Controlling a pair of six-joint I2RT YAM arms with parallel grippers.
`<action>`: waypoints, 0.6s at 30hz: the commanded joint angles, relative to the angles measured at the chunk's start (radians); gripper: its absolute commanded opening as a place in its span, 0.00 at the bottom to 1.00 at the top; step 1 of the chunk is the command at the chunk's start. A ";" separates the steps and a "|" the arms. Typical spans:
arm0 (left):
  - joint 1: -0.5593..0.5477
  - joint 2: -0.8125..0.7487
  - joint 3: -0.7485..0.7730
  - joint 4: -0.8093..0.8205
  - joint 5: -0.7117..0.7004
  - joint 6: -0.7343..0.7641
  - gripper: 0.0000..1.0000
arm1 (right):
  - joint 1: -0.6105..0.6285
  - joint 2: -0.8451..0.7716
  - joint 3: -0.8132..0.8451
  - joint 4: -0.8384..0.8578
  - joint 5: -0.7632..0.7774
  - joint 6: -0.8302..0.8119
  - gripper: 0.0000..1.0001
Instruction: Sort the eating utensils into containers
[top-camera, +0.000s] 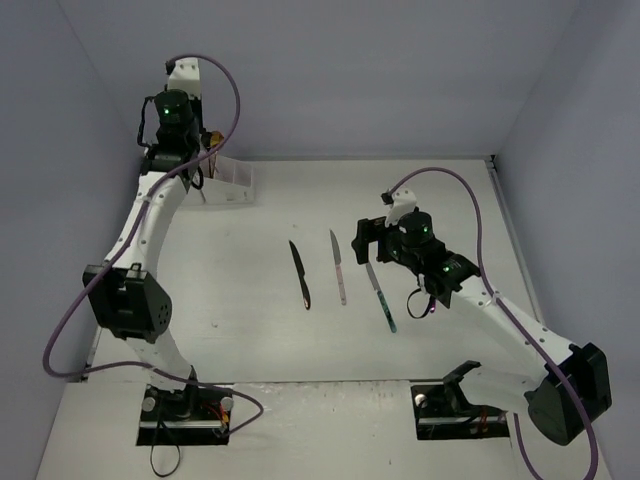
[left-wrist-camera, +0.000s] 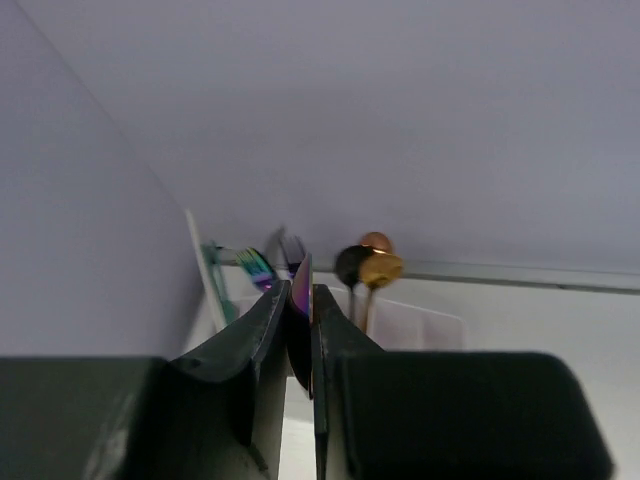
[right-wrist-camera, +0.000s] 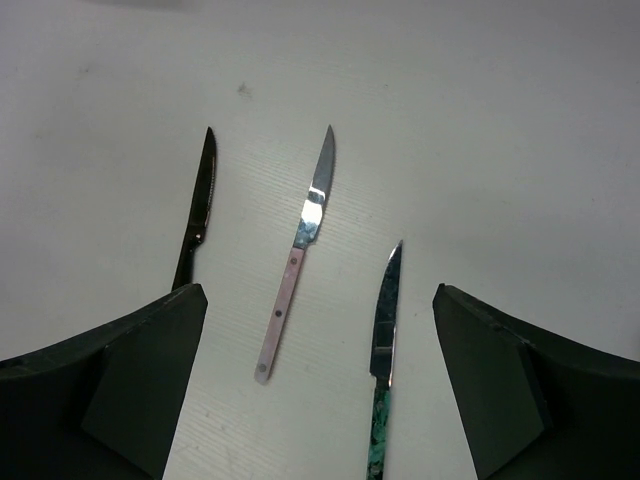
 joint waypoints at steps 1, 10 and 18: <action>0.048 0.186 0.253 0.117 -0.025 0.170 0.00 | 0.002 -0.010 0.008 0.018 0.016 0.010 0.96; 0.070 0.438 0.379 0.223 -0.048 0.270 0.00 | 0.000 0.011 -0.021 -0.022 0.005 0.017 0.99; 0.071 0.506 0.344 0.228 -0.060 0.247 0.09 | -0.004 -0.019 -0.049 -0.047 0.139 0.076 1.00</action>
